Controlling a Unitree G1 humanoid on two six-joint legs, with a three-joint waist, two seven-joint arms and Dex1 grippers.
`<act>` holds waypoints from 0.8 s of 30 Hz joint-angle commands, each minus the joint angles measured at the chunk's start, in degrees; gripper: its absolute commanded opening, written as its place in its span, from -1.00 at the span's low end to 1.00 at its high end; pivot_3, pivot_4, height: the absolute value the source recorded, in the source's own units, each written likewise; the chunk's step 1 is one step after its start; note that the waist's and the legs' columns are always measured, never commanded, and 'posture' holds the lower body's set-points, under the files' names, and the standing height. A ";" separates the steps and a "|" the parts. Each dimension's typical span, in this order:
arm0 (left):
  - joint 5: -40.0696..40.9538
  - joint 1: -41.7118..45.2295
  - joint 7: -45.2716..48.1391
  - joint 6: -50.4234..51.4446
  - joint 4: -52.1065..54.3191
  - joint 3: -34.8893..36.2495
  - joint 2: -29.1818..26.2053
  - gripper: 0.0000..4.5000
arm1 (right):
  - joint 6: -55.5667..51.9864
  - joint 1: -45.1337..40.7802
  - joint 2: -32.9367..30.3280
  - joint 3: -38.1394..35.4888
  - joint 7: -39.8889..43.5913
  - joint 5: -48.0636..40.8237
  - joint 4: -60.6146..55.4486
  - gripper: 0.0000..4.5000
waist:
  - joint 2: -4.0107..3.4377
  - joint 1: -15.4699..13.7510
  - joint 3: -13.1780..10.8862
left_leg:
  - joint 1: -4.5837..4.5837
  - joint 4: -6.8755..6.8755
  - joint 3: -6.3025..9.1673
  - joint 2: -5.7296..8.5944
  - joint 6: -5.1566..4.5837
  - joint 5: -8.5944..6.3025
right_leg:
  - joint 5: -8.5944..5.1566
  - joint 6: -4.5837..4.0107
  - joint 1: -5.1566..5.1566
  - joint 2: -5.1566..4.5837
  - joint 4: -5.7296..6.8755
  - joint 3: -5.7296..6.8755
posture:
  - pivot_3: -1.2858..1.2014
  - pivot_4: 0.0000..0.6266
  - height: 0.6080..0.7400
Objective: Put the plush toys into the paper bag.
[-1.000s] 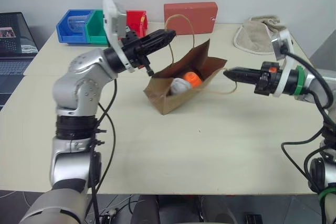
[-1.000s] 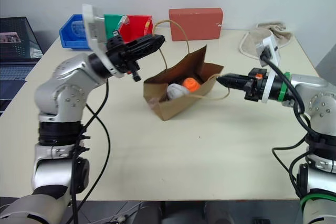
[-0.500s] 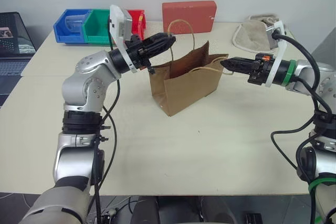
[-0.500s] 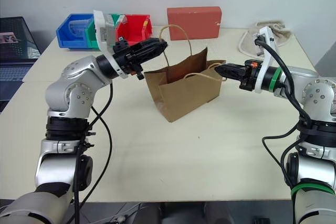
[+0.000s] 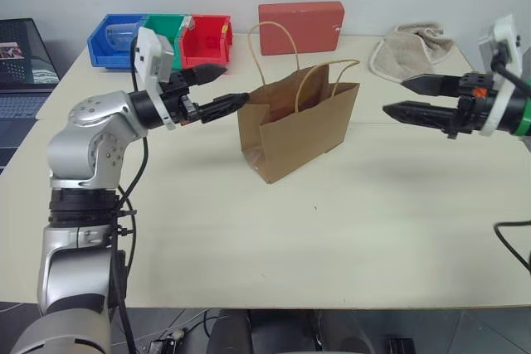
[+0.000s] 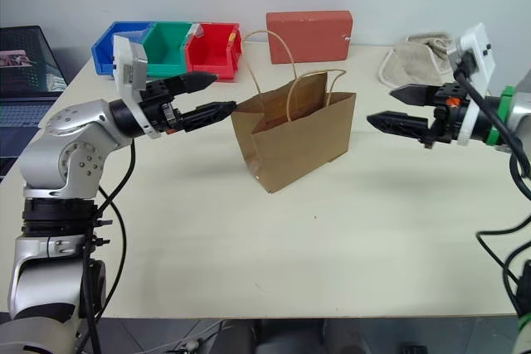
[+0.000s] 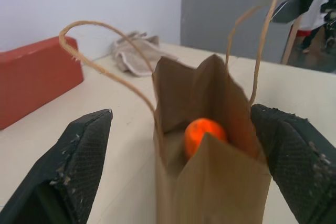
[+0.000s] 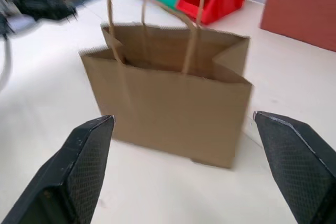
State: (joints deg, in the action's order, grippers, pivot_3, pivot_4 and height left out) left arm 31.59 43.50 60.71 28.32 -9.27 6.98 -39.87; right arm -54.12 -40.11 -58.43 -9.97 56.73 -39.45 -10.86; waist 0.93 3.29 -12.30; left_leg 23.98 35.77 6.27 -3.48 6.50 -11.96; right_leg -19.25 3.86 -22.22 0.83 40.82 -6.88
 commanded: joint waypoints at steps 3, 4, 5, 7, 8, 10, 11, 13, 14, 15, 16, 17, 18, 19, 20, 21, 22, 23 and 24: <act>0.66 -4.07 3.90 0.08 2.87 -0.02 -0.98 0.97 | 1.74 2.67 0.40 -1.40 3.33 -4.71 -9.86 1.00 | -0.01 0.29 0.00 | -0.02 -0.01 -0.03 -0.02 0.00 0.00 | 0.00 0.00 0.00 0.01 0.04 -0.03 | 0.03 -0.52 1.00; 0.28 -4.07 3.40 -0.37 2.30 -0.32 0.01 0.97 | 1.73 2.86 0.85 -1.02 2.83 -4.90 -10.84 1.00 | -0.01 0.12 0.00 | -0.02 0.00 -0.01 -0.03 0.00 0.00 | 0.00 0.00 0.00 0.01 0.04 -0.01 | 0.03 -0.52 1.00; -0.04 -3.99 3.19 -0.69 1.59 -0.86 1.12 0.97 | 1.45 2.86 1.43 -0.54 2.25 -5.33 -11.99 1.00 | -0.01 0.06 0.00 | -0.01 0.03 0.00 -0.02 0.00 0.00 | 0.00 -0.01 0.01 0.01 0.04 -0.01 | 0.03 -0.52 1.00; -0.82 -3.64 3.10 -1.31 0.22 -1.64 2.53 0.97 | 1.09 2.82 1.93 0.07 1.76 -5.92 -13.29 1.00 | 0.01 -0.11 0.00 | -0.01 0.13 0.00 -0.01 0.00 0.00 | 0.00 0.00 0.07 0.00 0.03 -0.01 | 0.03 -0.52 1.00; -1.26 -3.50 3.31 -1.67 -0.67 -1.94 2.92 0.97 | 0.76 2.81 1.97 0.13 1.70 -6.44 -13.89 1.00 | 0.00 -0.20 0.00 | 0.00 0.16 0.01 -0.01 0.01 0.00 | 0.00 0.00 0.08 0.00 0.02 -0.01 | 0.03 -0.52 1.00; -1.69 -3.16 3.47 -2.19 -1.91 -2.06 3.51 0.97 | 0.48 2.85 1.86 0.17 1.72 -6.92 -14.39 1.00 | 0.00 -0.26 0.00 | 0.00 0.18 0.01 0.01 0.01 0.01 | 0.01 0.00 0.08 0.00 0.02 -0.02 | 0.03 -0.52 1.00; -1.52 -2.95 3.65 -2.21 -2.31 -1.91 3.88 0.97 | 0.35 2.84 1.80 0.21 1.60 -6.99 -14.47 1.00 | 0.01 -0.23 0.00 | 0.00 0.19 0.01 0.00 0.00 0.00 | 0.01 0.00 0.08 0.00 0.02 -0.02 | 0.03 -0.52 1.00; -1.10 -2.86 4.57 -1.86 -2.36 -2.03 4.15 0.97 | 0.12 2.92 1.75 0.23 1.27 -7.27 -14.59 1.00 | 0.00 -0.20 0.00 | 0.00 0.17 0.01 -0.01 0.00 0.00 | 0.01 0.00 0.08 0.01 0.03 -0.01 | 0.03 -0.52 1.00; -1.05 -2.84 4.83 -1.77 -2.35 -2.11 4.22 0.97 | 0.09 2.96 1.72 0.23 1.18 -7.38 -14.58 1.00 | 0.00 -0.19 0.00 | 0.00 0.16 0.01 -0.01 0.00 0.00 | 0.01 0.00 0.07 0.01 0.03 -0.01 | 0.03 -0.52 1.00; -1.07 -2.99 5.16 -1.75 -2.19 -2.28 4.27 0.97 | -0.05 3.07 1.62 0.22 1.27 -7.64 -14.77 1.00 | 0.00 -0.20 0.00 | 0.00 0.15 0.01 -0.01 0.00 0.00 | 0.01 0.00 0.07 0.01 0.03 -0.01 | 0.03 -0.52 1.00; -1.46 -3.25 5.33 -2.32 -2.02 -2.53 4.38 0.97 | -0.26 3.32 1.52 0.07 1.41 -8.13 -15.10 1.00 | 0.00 -0.19 0.00 | 0.00 0.14 0.01 -0.01 0.00 0.00 | 0.01 0.00 0.06 0.01 0.03 0.00 | 0.03 -0.52 1.00; -1.35 -3.28 5.34 -2.53 -1.98 -2.44 4.77 0.97 | -0.54 3.61 1.39 -0.04 1.54 -8.57 -15.40 1.00 | 0.00 -0.19 0.00 | 0.00 0.14 0.01 -0.01 0.00 0.00 | 0.01 0.00 0.06 0.01 0.03 0.00 | 0.03 -0.52 1.00; -1.26 -3.27 5.34 -2.66 -1.98 -2.33 5.06 0.97 | -0.72 3.80 1.30 -0.11 1.59 -8.88 -15.61 1.00 | 0.00 -0.20 0.00 | 0.00 0.13 0.01 -0.01 0.00 0.00 | 0.01 0.00 0.06 0.01 0.03 0.00 | 0.03 -0.52 1.00; -1.22 -3.06 5.22 -2.60 -2.26 -2.27 5.38 0.97 | -0.90 3.91 1.27 -0.08 1.62 -9.23 -15.85 1.00 | 0.00 -0.23 0.00 | 0.00 0.13 0.02 -0.01 0.00 0.00 | 0.01 0.00 0.07 0.00 0.02 0.00 | 0.03 -0.52 1.00; -1.20 -2.90 5.16 -2.48 -2.47 -2.20 5.59 0.97 | -1.00 3.95 1.24 -0.03 1.59 -9.46 -15.99 1.00 | 0.00 -0.22 0.00 | 0.00 0.13 0.02 -0.01 0.00 0.00 | 0.01 0.00 0.07 0.00 0.02 0.00 | 0.03 -0.52 1.00; -1.28 -2.81 5.14 -2.43 -2.60 -2.18 5.71 0.97 | -1.05 3.97 1.21 0.01 1.54 -9.65 -16.08 1.00 | 0.00 -0.22 0.00 | 0.00 0.14 0.02 -0.01 0.00 0.00 | 0.01 0.00 0.07 0.00 0.02 0.00 | 0.03 -0.52 1.00; -1.69 -2.91 5.22 -2.51 -2.45 -2.57 5.81 0.97 | -1.20 4.05 1.15 -0.01 1.54 -10.05 -16.27 1.00 | 0.00 -0.20 0.00 | 0.00 0.15 0.02 -0.01 0.00 0.00 | 0.01 0.00 0.07 0.00 0.02 0.00 | 0.03 -0.52 1.00; -1.90 -3.06 5.37 -2.50 -2.17 -2.89 5.93 0.97 | -1.31 4.12 1.08 -0.03 1.60 -10.44 -16.43 1.00 | 0.00 -0.20 0.00 | 0.00 0.15 0.02 -0.01 0.00 0.00 | 0.01 0.00 0.07 0.01 0.03 0.00 | 0.03 -0.52 1.00; -1.91 -3.28 5.67 -2.28 -1.63 -3.27 5.98 0.97 | -1.44 4.19 1.05 -0.02 1.62 -10.74 -16.61 1.00 | 0.00 -0.19 0.00 | -0.01 0.15 0.02 -0.01 0.00 0.00 | 0.01 0.00 0.07 0.01 0.03 -0.01 | 0.03 -0.52 1.00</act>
State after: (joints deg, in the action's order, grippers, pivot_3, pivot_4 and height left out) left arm 29.95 39.31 65.73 26.78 -12.30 4.04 -33.87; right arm -55.56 -35.84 -56.41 -8.65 58.33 -48.74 -25.52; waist 0.93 3.10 -12.29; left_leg 23.97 35.92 6.29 -3.49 6.50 -11.96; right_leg -19.25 3.86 -22.15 0.83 40.86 -6.88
